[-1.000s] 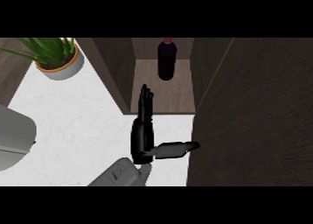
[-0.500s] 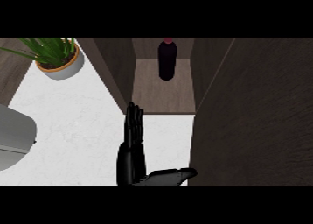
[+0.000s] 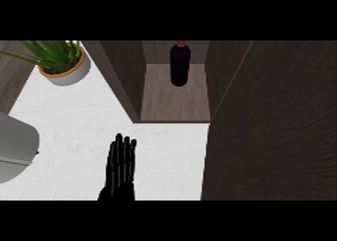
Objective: Pick up the wine, place it into the cabinet and close the cabinet
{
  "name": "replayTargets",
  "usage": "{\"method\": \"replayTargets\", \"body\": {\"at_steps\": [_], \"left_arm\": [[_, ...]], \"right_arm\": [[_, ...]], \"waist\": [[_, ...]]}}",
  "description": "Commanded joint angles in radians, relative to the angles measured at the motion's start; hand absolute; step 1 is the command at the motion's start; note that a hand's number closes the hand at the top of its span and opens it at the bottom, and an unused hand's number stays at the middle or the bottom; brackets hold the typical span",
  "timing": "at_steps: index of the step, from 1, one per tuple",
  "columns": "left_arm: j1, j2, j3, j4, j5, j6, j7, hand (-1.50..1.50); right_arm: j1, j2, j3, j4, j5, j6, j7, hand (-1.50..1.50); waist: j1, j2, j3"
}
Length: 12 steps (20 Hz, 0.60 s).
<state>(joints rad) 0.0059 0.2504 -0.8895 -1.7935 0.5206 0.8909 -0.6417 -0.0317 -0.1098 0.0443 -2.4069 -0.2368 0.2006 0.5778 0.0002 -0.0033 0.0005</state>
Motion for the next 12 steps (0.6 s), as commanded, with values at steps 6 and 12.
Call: {"method": "replayTargets", "body": {"at_steps": [6, 12], "left_arm": [[0.103, 0.198, 0.035, -0.198, 0.003, -0.106, 0.054, -1.50], [0.195, 0.268, 0.066, -0.262, 0.016, -0.165, 0.003, -1.50]], "right_arm": [[0.070, -0.022, 0.030, -0.105, -0.108, 0.084, 0.030, 1.50], [0.067, 0.023, 0.146, -0.093, -0.141, 0.050, 0.123, 1.50]], "waist": [[-0.002, 0.001, 0.000], [0.002, 0.000, -0.001]]}}
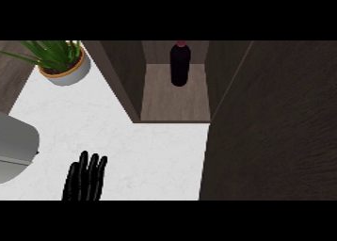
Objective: Pick up the wine, place it into the cabinet and close the cabinet
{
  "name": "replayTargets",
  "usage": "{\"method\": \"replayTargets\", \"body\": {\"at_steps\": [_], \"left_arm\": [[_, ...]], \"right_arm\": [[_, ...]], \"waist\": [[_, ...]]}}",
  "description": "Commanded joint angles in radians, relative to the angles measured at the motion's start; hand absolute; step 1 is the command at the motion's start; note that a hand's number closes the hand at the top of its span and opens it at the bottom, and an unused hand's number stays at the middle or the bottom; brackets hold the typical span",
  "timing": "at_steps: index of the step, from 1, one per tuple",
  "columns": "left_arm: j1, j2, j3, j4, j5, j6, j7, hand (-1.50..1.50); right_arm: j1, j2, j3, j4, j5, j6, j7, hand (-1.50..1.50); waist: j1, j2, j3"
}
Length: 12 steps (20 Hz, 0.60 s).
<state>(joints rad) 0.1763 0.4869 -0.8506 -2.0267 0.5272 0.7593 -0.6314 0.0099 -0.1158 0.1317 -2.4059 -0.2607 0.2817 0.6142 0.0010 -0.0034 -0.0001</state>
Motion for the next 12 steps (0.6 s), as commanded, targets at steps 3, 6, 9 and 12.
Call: {"method": "replayTargets", "body": {"at_steps": [3, 6, 9, 12], "left_arm": [[0.059, 0.090, 0.086, -0.108, 0.040, -0.020, 0.026, -1.50], [0.112, 0.117, 0.145, -0.091, 0.075, -0.091, -0.026, -1.50], [0.127, 0.125, 0.246, -0.089, 0.132, -0.124, -0.039, -1.50], [0.164, 0.195, 0.317, -0.130, 0.174, -0.200, -0.048, -1.50]], "right_arm": [[0.077, 0.018, 0.061, -0.131, -0.211, -0.027, 0.154, 1.50], [0.170, 0.041, 0.157, -0.172, -0.145, -0.015, 0.134, 1.50], [0.188, 0.048, 0.249, -0.146, -0.119, 0.012, 0.118, 1.50], [0.122, 0.034, 0.327, -0.172, -0.040, 0.053, 0.099, 1.50]], "waist": [[-0.001, -0.001, 0.000], [-0.005, -0.002, 0.000], [-0.005, -0.001, 0.000], [0.000, -0.004, -0.001]]}}
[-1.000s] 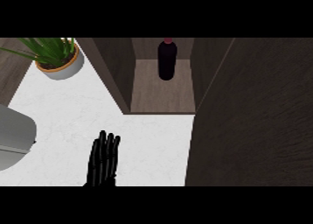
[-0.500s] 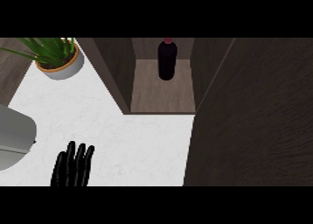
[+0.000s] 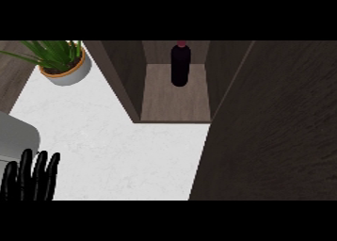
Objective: Pick up the wine, place it into the cabinet and close the cabinet
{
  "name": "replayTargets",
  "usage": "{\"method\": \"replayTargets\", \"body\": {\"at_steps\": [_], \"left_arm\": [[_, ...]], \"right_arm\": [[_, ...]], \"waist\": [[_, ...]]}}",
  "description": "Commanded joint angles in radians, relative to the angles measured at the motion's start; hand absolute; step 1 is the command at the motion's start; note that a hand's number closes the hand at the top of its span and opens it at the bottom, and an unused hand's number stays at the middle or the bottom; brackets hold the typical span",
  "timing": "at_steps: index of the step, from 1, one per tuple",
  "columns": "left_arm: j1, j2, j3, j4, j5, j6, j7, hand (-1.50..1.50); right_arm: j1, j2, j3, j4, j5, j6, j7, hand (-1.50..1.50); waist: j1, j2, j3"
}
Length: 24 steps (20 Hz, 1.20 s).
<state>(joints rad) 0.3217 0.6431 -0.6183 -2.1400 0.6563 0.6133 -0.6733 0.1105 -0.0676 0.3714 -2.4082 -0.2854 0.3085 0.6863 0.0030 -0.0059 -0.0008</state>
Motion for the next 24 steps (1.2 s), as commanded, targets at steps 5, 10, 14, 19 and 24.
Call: {"method": "replayTargets", "body": {"at_steps": [5, 10, 14, 19, 24], "left_arm": [[0.120, 0.101, 0.209, -0.014, 0.141, -0.163, -0.015, -1.50], [0.157, 0.122, 0.259, -0.024, 0.145, -0.166, -0.006, -1.50], [0.203, 0.173, 0.348, -0.084, 0.199, -0.205, 0.034, -1.50], [0.219, 0.215, 0.460, 0.002, 0.264, -0.351, 0.029, -1.50], [0.202, 0.179, 0.456, 0.017, 0.283, -0.363, 0.043, -1.50]], "right_arm": [[-0.021, 0.031, 0.219, -0.175, 0.030, -0.035, 0.089, 1.50], [-0.031, 0.067, 0.444, -0.186, 0.183, -0.143, 0.111, 1.50], [-0.062, 0.067, 0.590, -0.135, 0.285, -0.299, 0.087, 1.50], [-0.158, 0.066, 0.619, -0.030, 0.348, -0.389, 0.023, 1.50], [-0.296, 0.065, 0.674, 0.012, 0.436, -0.520, 0.037, 1.50]], "waist": [[0.005, 0.000, -0.001], [-0.009, -0.009, -0.003], [-0.006, -0.009, -0.002], [0.005, -0.005, -0.003], [0.003, -0.006, -0.004]]}}
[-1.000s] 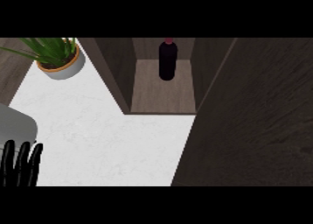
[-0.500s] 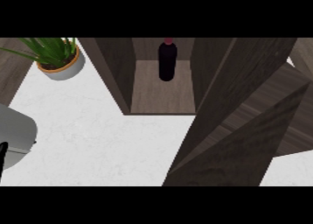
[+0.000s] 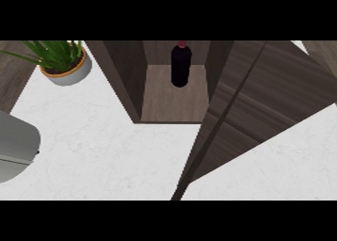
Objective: Pick up the wine, place it into the cabinet and close the cabinet
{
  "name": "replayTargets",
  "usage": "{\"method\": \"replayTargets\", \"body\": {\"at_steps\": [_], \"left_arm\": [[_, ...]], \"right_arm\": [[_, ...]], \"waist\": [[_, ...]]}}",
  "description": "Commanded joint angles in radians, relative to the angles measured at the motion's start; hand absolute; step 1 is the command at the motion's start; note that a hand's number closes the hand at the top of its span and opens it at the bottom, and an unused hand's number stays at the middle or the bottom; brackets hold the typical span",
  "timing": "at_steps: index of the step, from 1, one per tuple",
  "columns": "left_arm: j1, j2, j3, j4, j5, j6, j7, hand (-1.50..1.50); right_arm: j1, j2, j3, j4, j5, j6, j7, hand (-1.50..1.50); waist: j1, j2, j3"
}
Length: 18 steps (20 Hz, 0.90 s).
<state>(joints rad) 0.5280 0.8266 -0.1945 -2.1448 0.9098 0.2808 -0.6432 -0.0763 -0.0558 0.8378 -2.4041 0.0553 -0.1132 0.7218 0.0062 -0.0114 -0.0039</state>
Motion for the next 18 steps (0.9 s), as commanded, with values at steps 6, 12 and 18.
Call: {"method": "replayTargets", "body": {"at_steps": [6, 12, 18], "left_arm": [[-0.050, 0.006, 0.070, 0.051, 0.070, -0.095, 0.066, -1.50], [-0.074, -0.064, -0.009, 0.056, 0.018, -0.080, 0.050, -1.50], [-0.120, -0.044, 0.053, 0.025, 0.043, -0.047, 0.115, -1.50]], "right_arm": [[-0.317, 0.050, 0.139, 0.116, 0.098, -0.223, 0.023, 1.50], [-0.495, 0.048, 0.043, 0.228, -0.050, -0.307, 0.031, 1.50], [-0.773, 0.051, -0.100, 0.378, -0.204, -0.402, 0.032, 1.50]], "waist": [[0.010, 0.007, 0.000], [0.032, 0.013, -0.001], [0.035, 0.013, 0.001]]}}
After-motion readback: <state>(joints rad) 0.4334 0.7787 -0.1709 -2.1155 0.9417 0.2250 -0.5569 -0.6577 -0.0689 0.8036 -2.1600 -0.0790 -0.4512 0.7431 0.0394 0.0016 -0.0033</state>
